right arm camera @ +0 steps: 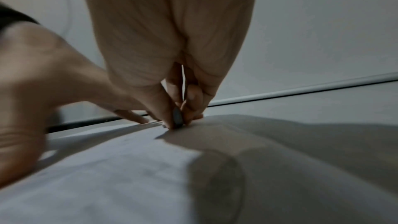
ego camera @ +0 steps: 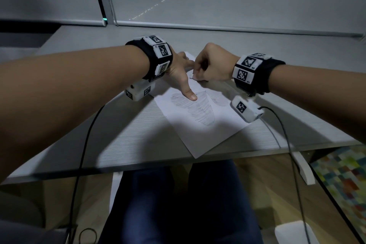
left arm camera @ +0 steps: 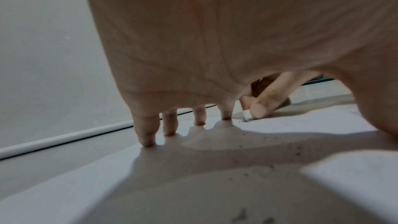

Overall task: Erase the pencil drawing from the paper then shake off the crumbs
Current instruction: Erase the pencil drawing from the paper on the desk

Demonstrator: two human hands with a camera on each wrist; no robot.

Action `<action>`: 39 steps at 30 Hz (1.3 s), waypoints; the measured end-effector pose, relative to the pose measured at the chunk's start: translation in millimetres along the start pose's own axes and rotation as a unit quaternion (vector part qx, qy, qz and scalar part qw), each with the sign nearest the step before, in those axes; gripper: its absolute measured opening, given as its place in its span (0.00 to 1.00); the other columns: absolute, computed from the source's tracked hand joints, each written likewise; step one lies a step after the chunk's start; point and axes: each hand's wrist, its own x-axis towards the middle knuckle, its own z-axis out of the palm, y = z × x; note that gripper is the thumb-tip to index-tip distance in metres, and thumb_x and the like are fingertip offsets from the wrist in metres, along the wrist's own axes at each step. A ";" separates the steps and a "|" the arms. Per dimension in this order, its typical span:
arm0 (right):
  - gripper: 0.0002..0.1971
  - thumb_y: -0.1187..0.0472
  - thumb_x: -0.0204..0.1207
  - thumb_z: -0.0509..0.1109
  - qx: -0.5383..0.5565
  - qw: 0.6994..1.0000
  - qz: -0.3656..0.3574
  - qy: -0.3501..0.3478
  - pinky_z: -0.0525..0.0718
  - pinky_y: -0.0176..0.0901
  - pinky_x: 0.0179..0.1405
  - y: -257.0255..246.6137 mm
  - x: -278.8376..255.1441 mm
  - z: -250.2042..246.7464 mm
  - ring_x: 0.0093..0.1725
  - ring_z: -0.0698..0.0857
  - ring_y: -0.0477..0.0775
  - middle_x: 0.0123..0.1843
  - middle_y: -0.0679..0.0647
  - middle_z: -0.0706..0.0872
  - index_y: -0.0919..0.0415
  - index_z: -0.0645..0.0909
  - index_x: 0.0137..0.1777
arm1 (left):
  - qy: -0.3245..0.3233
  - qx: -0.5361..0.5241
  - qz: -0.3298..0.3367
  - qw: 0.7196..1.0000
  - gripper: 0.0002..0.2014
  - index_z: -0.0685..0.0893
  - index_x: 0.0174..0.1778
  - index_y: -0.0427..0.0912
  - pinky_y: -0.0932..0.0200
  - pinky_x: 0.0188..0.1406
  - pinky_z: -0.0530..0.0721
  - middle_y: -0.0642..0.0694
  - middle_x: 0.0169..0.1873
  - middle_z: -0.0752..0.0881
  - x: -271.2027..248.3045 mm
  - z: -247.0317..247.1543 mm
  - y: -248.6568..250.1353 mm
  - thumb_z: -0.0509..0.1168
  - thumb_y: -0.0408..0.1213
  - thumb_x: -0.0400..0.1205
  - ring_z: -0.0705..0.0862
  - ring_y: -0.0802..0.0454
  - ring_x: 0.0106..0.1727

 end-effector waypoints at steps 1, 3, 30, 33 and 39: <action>0.03 0.63 0.70 0.79 -0.003 1.000 0.020 0.013 0.86 0.40 0.35 2.6 4.1 -1.6 0.27 0.84 0.42 0.30 0.52 0.90 0.59 0.93 0.36 | 0.000 0.003 0.002 1.000 0.72 0.50 0.90 0.70 0.31 0.80 0.69 0.45 0.86 0.59 0.0 -0.5 0.8 0.73 0.84 0.48 0.63 0.34 0.87; 0.04 0.65 0.70 0.76 -0.011 0.998 0.058 0.033 0.93 0.48 0.41 7.4 10.1 -3.9 0.34 0.90 0.53 0.31 0.54 0.92 0.61 0.93 0.36 | -0.002 0.009 0.005 1.000 0.75 0.47 0.91 0.69 0.30 0.80 0.70 0.42 0.85 0.60 -0.5 -1.1 2.3 0.72 0.85 0.46 0.64 0.33 0.86; 0.03 0.58 0.72 0.84 0.032 0.999 0.023 -0.026 0.84 0.34 0.32 18.5 -19.6 -11.2 0.27 0.85 0.43 0.32 0.52 0.93 0.56 0.95 0.40 | 0.027 -0.035 -0.015 0.999 0.69 0.47 0.91 0.70 0.34 0.83 0.64 0.53 0.90 0.52 -17.0 7.0 5.0 0.73 0.84 0.56 0.59 0.39 0.90; 0.03 0.58 0.71 0.84 0.006 0.999 0.037 -0.005 0.85 0.38 0.37 19.2 -9.5 -11.1 0.28 0.85 0.45 0.31 0.51 0.92 0.57 0.95 0.39 | 0.029 -0.027 -0.016 0.999 0.67 0.45 0.93 0.67 0.38 0.83 0.63 0.51 0.90 0.52 -18.9 3.5 8.6 0.74 0.79 0.62 0.57 0.40 0.91; 0.04 0.62 0.73 0.81 -0.035 0.998 0.043 0.039 0.91 0.45 0.43 12.7 -4.2 -2.9 0.34 0.87 0.50 0.33 0.51 0.90 0.62 0.93 0.39 | 0.028 -0.019 -0.012 0.999 0.66 0.43 0.93 0.65 0.37 0.84 0.61 0.49 0.92 0.49 -16.0 5.0 8.8 0.74 0.78 0.64 0.54 0.42 0.92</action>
